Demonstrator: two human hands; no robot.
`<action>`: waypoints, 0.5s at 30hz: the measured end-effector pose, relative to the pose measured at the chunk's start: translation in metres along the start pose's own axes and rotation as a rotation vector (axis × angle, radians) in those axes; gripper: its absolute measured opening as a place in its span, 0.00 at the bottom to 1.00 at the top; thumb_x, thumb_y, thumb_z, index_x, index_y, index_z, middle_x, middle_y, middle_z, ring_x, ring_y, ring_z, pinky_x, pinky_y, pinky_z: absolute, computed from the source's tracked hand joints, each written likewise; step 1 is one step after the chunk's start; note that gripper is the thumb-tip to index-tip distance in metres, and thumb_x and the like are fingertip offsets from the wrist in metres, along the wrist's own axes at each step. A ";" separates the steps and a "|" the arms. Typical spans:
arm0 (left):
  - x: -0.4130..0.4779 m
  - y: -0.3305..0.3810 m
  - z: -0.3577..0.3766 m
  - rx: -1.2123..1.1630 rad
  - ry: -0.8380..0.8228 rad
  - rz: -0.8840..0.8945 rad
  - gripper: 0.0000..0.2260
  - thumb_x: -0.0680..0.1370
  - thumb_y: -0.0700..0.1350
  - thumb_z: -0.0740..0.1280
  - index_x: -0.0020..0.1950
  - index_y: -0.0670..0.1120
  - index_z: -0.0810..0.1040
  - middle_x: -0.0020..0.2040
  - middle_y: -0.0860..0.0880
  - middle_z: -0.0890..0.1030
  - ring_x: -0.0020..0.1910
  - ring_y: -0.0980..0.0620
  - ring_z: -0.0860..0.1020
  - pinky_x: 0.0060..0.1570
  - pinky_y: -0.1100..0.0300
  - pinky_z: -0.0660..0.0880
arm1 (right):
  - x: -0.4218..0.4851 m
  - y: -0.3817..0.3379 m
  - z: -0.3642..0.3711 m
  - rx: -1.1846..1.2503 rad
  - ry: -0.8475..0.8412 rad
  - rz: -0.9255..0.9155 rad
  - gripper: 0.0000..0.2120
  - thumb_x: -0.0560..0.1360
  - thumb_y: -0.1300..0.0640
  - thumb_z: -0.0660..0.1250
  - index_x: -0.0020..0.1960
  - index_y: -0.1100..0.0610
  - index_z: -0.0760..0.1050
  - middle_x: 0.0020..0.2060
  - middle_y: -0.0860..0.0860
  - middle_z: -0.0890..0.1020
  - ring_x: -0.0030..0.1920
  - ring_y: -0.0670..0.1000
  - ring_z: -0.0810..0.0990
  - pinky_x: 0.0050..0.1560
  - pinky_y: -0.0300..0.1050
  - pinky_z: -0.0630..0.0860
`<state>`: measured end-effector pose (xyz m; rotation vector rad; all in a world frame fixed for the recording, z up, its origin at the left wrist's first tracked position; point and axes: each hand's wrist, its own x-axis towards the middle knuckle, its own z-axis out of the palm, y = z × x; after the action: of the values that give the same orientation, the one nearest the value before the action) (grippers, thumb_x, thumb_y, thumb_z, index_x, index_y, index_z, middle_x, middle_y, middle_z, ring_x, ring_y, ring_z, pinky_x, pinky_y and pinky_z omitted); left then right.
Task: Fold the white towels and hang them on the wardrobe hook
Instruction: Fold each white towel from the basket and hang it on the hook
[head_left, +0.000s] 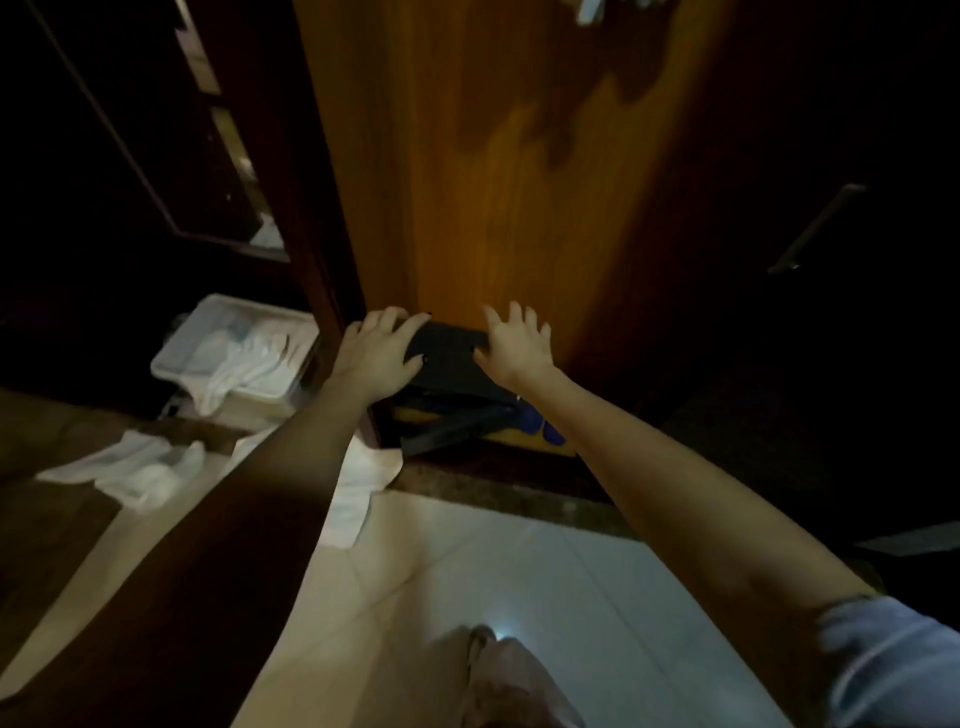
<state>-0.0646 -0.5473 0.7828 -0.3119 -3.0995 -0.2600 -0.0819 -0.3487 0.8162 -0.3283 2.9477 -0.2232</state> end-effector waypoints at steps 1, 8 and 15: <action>-0.015 -0.009 0.009 -0.033 -0.019 -0.044 0.27 0.79 0.55 0.61 0.76 0.53 0.59 0.69 0.45 0.66 0.67 0.42 0.64 0.62 0.46 0.64 | -0.005 -0.007 0.016 0.003 -0.042 0.006 0.30 0.80 0.47 0.61 0.77 0.52 0.53 0.72 0.60 0.60 0.73 0.65 0.57 0.69 0.65 0.58; -0.110 -0.077 0.084 -0.069 -0.083 -0.136 0.25 0.77 0.52 0.65 0.73 0.49 0.67 0.64 0.41 0.72 0.62 0.39 0.70 0.58 0.47 0.67 | -0.030 -0.066 0.134 -0.020 -0.250 0.016 0.28 0.79 0.47 0.62 0.76 0.52 0.58 0.71 0.59 0.64 0.71 0.64 0.60 0.70 0.62 0.60; -0.154 -0.146 0.166 -0.062 -0.223 -0.178 0.24 0.78 0.51 0.65 0.73 0.46 0.68 0.66 0.41 0.73 0.62 0.40 0.72 0.55 0.46 0.71 | -0.024 -0.112 0.260 -0.028 -0.366 -0.048 0.26 0.79 0.50 0.63 0.73 0.56 0.62 0.70 0.58 0.66 0.71 0.61 0.62 0.69 0.59 0.62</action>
<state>0.0577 -0.6914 0.5902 -0.0685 -3.3491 -0.3471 0.0112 -0.4849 0.5847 -0.3976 2.5858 -0.1129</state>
